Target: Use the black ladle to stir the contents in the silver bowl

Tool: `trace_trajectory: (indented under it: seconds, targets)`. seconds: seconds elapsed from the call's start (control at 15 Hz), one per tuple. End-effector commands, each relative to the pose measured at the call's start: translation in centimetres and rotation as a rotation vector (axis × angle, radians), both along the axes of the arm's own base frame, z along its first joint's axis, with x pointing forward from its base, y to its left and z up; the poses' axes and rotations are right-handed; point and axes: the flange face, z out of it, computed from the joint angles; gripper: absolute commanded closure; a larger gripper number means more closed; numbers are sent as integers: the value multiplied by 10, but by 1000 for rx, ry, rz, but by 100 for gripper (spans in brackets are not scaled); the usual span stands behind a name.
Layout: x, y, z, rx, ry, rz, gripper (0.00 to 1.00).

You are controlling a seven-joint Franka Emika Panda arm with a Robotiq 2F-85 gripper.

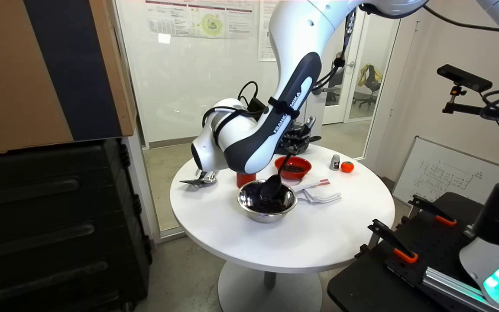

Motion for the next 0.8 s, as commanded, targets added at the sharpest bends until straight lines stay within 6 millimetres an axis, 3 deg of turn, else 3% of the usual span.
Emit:
trace_trajectory:
  seconds: [0.0,0.27,0.73]
  targets:
    - [-2,10,30,-10,-42,31,92]
    - [-5,19,54,-127,-15,59,92]
    - [-16,27,72,-356,52,125,92]
